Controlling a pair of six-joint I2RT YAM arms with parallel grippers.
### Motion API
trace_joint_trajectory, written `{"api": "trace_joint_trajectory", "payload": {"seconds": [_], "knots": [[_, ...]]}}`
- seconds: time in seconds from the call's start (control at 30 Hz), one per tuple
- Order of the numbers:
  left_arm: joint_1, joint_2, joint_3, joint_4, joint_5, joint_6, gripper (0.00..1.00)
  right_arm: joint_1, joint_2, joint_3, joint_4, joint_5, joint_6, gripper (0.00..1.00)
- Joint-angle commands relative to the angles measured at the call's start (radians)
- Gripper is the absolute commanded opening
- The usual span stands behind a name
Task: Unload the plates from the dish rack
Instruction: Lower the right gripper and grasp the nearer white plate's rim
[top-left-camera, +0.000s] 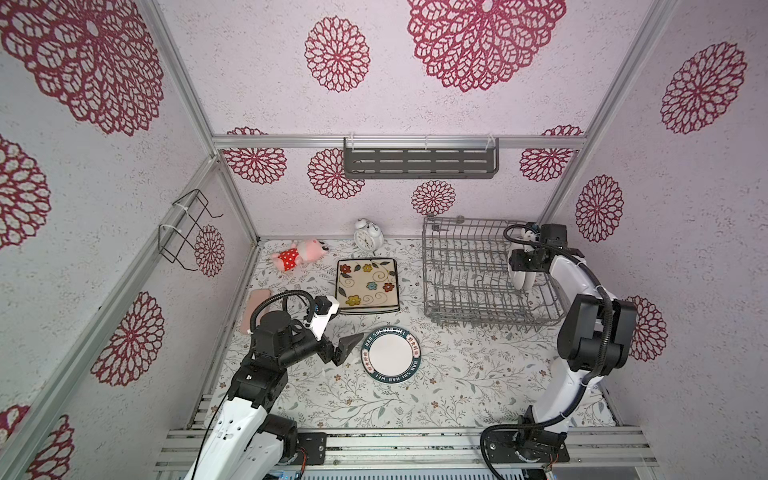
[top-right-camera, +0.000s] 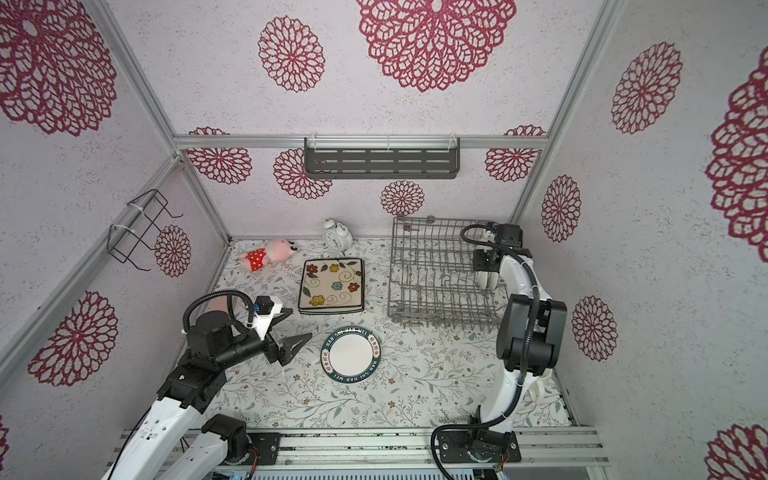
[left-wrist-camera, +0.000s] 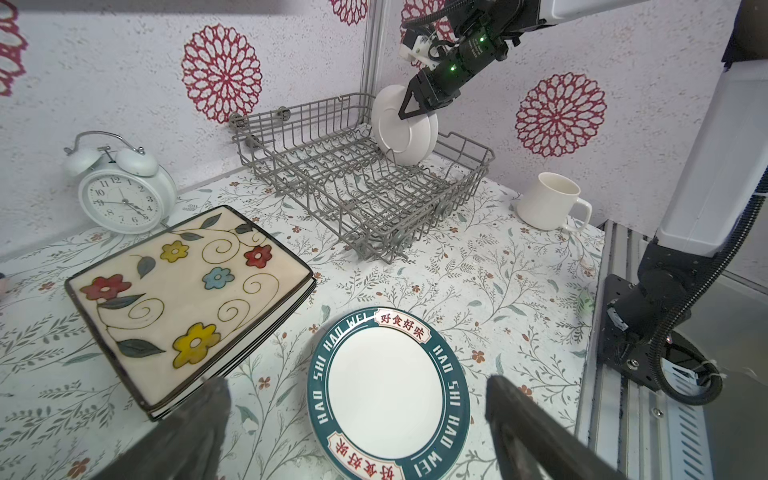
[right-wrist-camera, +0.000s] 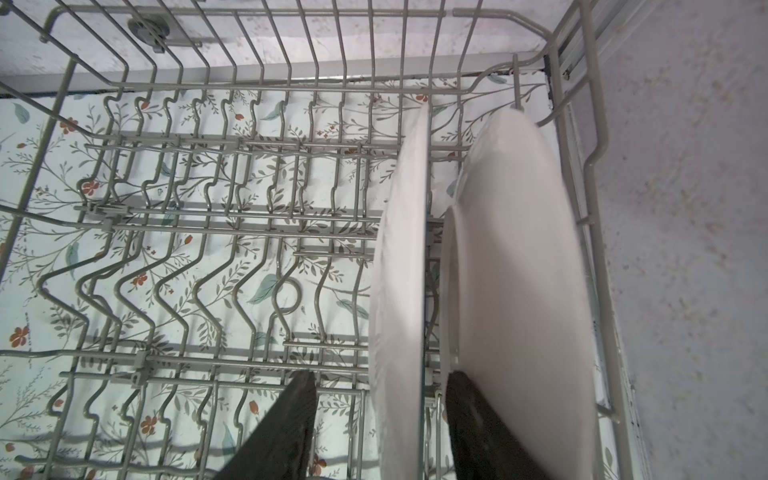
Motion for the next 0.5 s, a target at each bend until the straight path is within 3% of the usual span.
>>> {"api": "trace_joint_trajectory", "payload": {"seconds": [0.0,0.3,0.47], "knots": [[0.01,-0.004,0.014,0.035,0.015,0.023,0.97,0.015,0.02,0.034,-0.008,0.033,-0.027,0.52],[0.016,0.0,0.013,0.042,0.023,0.018,0.97,0.022,0.047,0.055,-0.02,0.062,-0.029,0.47],[0.016,0.001,0.013,0.044,0.032,0.016,0.97,0.025,0.054,0.063,-0.026,0.081,-0.03,0.38]]}}
